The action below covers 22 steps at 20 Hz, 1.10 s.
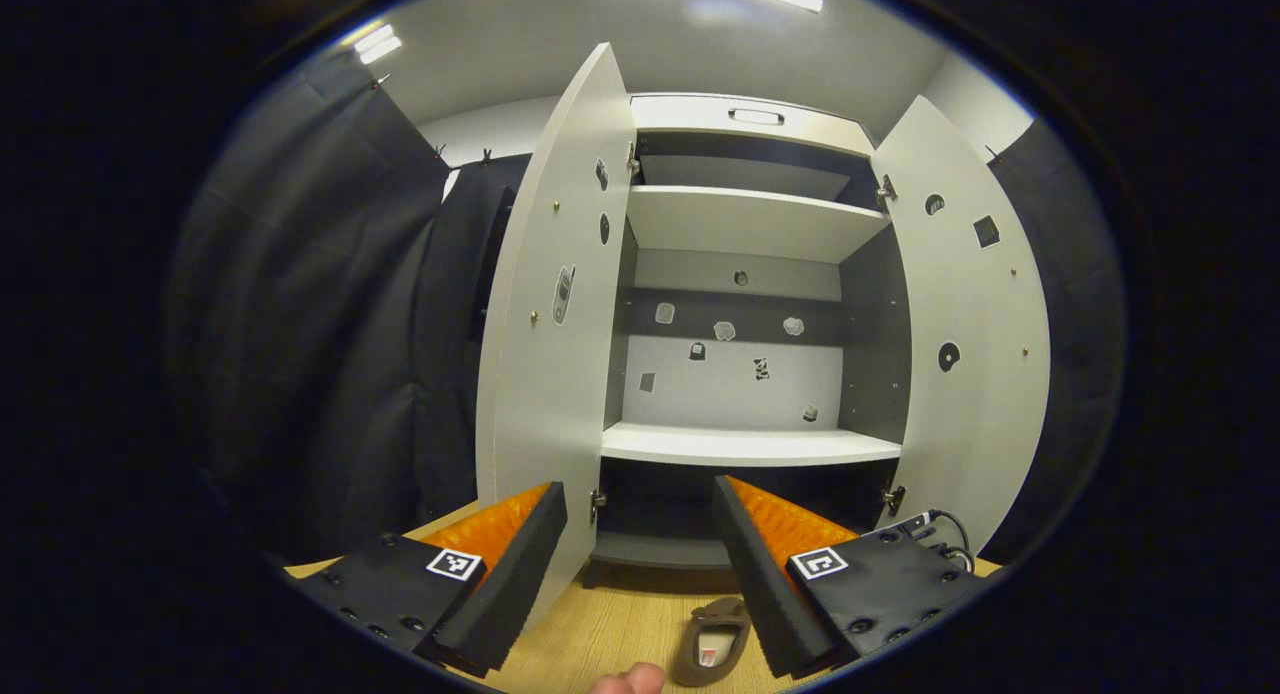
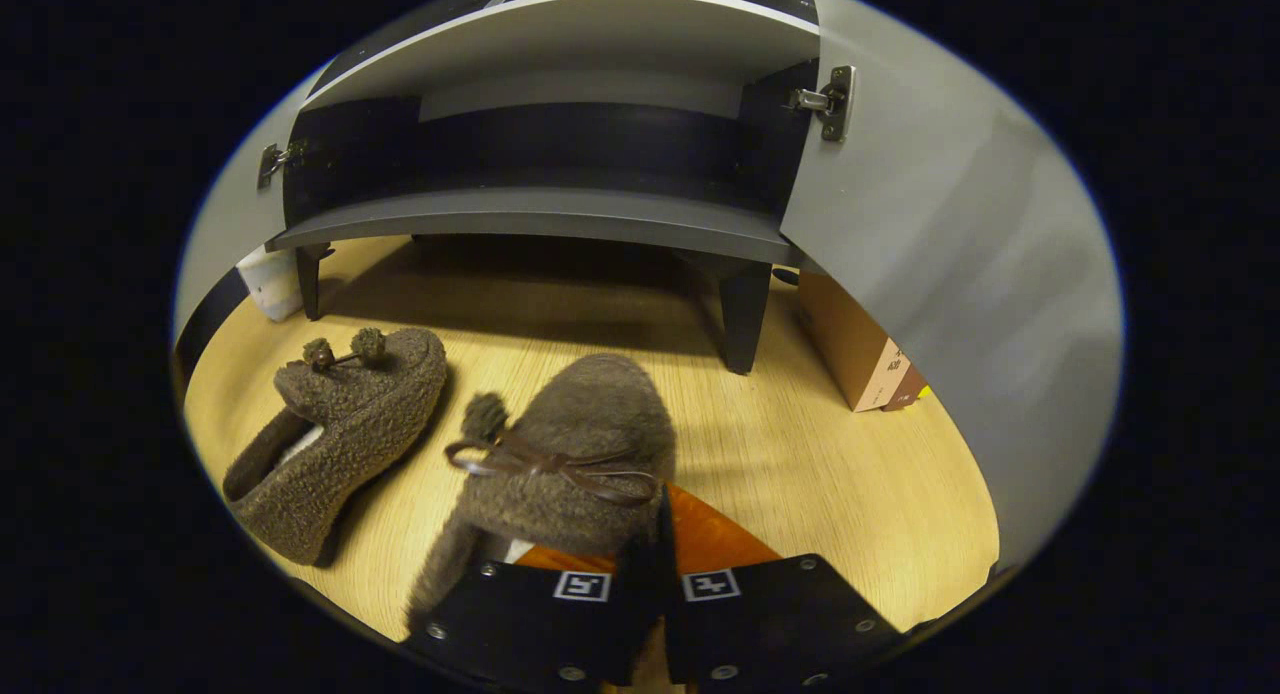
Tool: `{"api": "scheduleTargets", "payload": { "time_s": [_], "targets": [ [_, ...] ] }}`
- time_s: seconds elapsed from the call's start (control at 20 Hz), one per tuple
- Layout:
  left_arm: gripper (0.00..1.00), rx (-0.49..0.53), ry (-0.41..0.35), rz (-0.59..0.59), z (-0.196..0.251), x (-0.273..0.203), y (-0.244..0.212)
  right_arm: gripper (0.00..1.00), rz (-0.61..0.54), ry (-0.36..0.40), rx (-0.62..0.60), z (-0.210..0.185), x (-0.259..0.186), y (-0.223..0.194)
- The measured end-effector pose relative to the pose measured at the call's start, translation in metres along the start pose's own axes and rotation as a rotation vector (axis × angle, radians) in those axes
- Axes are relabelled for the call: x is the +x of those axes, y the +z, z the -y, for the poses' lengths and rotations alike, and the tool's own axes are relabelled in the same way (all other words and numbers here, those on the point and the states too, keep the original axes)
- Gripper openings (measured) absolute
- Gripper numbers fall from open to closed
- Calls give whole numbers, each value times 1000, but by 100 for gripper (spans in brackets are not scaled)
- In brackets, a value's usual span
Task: Grab one shoe with the right hand and put it into the shoe cabinet, grab the other shoe with the left hand and put it into the shoe cabinet; then close the right door with the right hand and the left door with the left hand.
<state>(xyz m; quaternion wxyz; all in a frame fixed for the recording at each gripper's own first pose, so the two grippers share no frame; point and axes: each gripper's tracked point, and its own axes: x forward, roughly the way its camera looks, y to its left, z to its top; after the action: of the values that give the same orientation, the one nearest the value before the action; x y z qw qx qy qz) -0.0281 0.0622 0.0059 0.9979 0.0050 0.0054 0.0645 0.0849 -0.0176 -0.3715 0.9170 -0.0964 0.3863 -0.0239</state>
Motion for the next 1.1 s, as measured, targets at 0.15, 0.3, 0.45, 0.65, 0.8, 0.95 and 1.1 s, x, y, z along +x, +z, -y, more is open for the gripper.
{"api": "scheduleTargets", "payload": {
  "time_s": [0.15, 0.3, 0.45, 0.65, 0.8, 0.95, 1.1],
  "targets": [
    [99, -8, -20, -12, 3, 1, -6, 6, 38, 4, -24, -1, -11, 7],
    [96, -17, -29, -18, 3, 5, -12, 6, 115, 13, -19, -10, -41, 27],
    [99, -2, -40, -13, 5, 8, -12, 6, 222, 41, 24, -18, -89, 64],
    [99, 5, -57, 4, 11, 10, -8, 6, 392, 20, 10, -13, -163, 133],
    [96, -3, -75, -6, 16, 10, -13, 6, 496, 46, 29, -17, -197, 197],
    [96, 10, -82, -1, 17, 13, -13, 5, 576, 62, 56, -20, -203, 267],
    [96, 4, -114, -5, 23, 17, -17, 5, 615, 98, 113, -24, -203, 349]
  ]
}}
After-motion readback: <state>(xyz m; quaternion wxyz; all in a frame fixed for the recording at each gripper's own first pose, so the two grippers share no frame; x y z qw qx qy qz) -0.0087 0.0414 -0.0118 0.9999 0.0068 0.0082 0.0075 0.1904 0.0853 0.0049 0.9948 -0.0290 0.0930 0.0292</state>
